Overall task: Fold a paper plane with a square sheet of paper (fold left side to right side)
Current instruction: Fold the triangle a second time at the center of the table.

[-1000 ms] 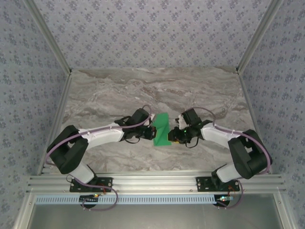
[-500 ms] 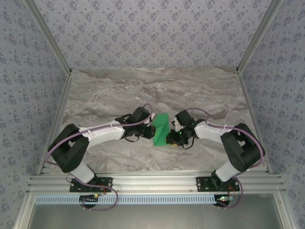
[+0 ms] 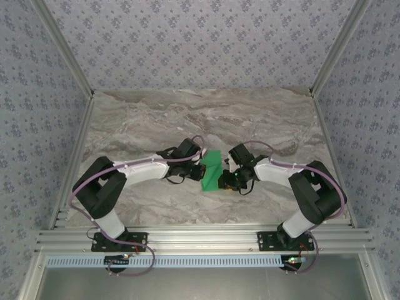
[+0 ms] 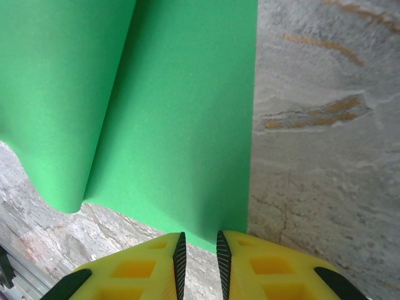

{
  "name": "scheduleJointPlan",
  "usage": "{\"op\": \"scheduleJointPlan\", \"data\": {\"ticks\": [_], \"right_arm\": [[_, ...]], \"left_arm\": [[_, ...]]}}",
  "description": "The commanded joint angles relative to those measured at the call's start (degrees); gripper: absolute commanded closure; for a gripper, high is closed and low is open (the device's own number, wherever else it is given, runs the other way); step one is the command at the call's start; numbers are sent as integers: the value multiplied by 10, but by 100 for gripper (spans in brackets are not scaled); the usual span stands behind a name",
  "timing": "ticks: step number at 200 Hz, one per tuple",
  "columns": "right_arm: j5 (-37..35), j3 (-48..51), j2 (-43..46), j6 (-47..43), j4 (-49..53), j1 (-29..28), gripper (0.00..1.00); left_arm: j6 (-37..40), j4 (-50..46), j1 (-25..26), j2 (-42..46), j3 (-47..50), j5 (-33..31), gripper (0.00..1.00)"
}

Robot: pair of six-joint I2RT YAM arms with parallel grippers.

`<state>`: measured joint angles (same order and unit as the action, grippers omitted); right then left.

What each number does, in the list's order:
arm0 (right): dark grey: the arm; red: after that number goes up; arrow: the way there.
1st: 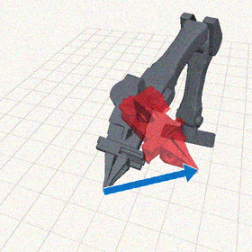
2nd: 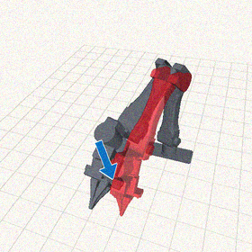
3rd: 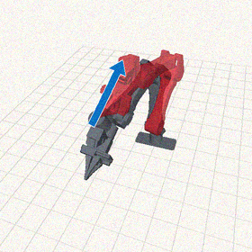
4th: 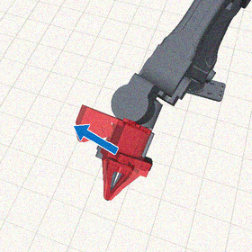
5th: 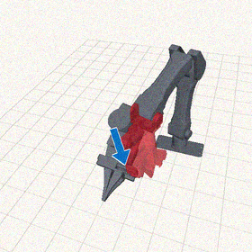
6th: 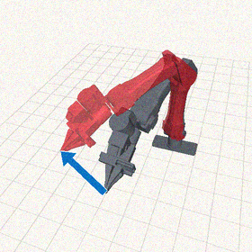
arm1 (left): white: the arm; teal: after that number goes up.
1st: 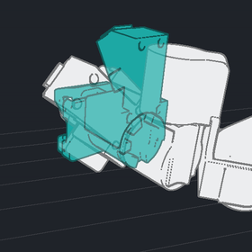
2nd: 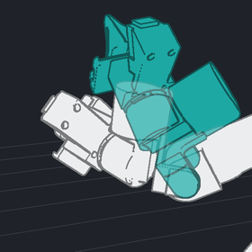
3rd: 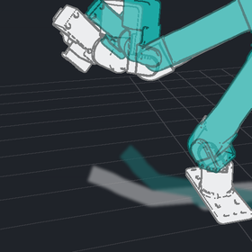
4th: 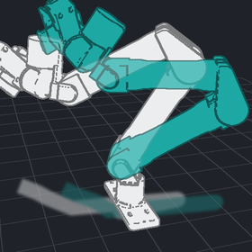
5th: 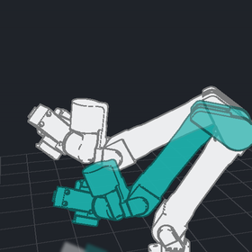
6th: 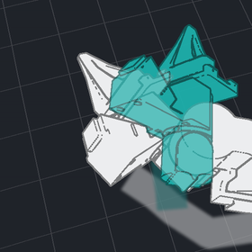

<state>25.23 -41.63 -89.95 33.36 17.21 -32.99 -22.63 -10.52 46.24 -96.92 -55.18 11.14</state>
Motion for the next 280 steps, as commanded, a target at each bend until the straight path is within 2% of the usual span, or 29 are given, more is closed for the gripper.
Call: {"op": "scheduleJointPlan", "data": {"ticks": [1, 280], "right_arm": [[-24, -4, -15, -11, 33, -5, 75], [-23, -16, -22, -23, 51, -12, 75]], "left_arm": [[18, -15, -8, -15, -18, 0, 100], [27, -14, -11, -80, -52, 17, 99]]}}
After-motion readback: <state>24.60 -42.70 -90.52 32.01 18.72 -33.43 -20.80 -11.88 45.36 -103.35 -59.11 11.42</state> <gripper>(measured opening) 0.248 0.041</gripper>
